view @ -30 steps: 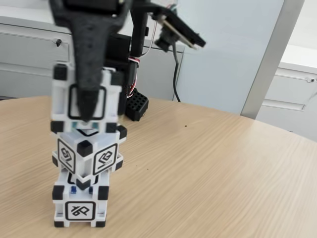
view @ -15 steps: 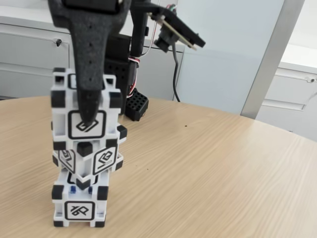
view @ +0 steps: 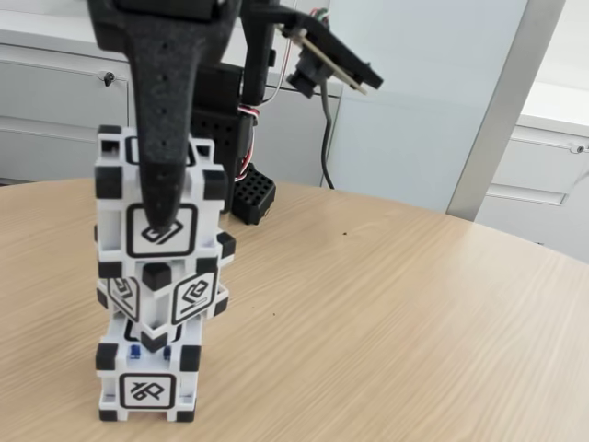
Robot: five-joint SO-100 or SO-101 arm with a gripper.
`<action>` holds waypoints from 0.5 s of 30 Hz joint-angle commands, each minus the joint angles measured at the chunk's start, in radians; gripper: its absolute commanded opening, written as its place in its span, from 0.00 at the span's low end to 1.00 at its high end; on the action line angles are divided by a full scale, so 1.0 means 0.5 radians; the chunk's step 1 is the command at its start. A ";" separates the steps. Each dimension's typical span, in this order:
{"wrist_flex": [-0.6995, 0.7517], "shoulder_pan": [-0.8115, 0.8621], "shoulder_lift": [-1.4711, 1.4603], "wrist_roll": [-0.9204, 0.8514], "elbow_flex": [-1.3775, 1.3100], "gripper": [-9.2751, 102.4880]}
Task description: Stack cubes from left to right.
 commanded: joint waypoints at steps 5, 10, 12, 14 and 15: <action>0.021 -0.009 0.298 0.015 -0.018 0.38; 0.021 -0.009 0.457 0.031 -0.015 0.38; 0.021 -0.012 0.500 0.031 -0.015 0.38; 0.021 -0.012 0.546 0.031 -0.015 0.37; 0.021 -0.012 0.571 0.031 -0.015 0.36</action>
